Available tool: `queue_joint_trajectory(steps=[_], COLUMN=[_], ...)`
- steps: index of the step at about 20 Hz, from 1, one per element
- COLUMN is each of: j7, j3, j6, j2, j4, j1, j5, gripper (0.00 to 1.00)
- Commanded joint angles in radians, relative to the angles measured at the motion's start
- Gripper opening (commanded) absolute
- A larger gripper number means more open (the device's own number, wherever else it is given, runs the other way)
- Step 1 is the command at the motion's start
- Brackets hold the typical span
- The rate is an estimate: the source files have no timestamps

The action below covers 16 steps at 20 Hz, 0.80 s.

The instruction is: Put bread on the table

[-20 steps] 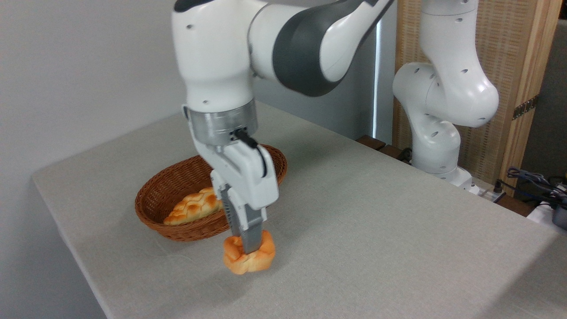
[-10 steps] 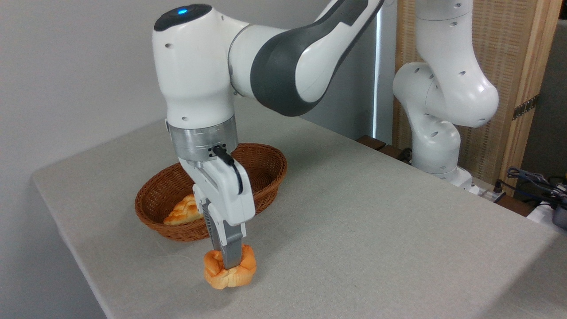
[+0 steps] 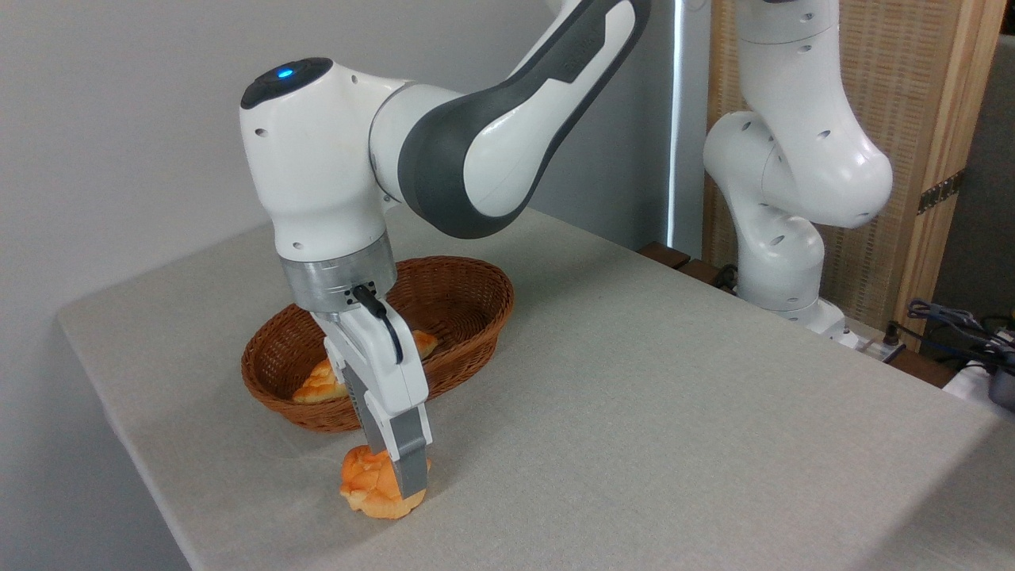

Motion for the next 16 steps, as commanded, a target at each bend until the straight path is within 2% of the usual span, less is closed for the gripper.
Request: queue_joint_trajectory(steps=[1,3,5,7,9,10,13,16], j7=[-0.014,-0.015,-0.022,-0.022,-0.025,-0.032,-0.138,-0.163], j3=[0.000,-0.006,-0.002,0.004,0.006,0.004,-0.005,-0.037], j6=[-0.012,-0.063,-0.161,-0.225,-0.305,-0.325,-0.333,-0.374], j2=[-0.023,-0.035,-0.035,-0.034,-0.038,-0.045,-0.119,-0.185], j4=[0.037,0.057,0.158,0.219,0.276,0.286,0.283,0.255], j1=[0.024,0.027,0.029,0.030,0.032,0.032,0.032,0.061], j5=[0.000,-0.008,-0.064,-0.098,-0.167,-0.183,-0.195,-0.184], gripper=[1.00,1.00,1.00,1.00,1.00,1.00,1.00,1.00])
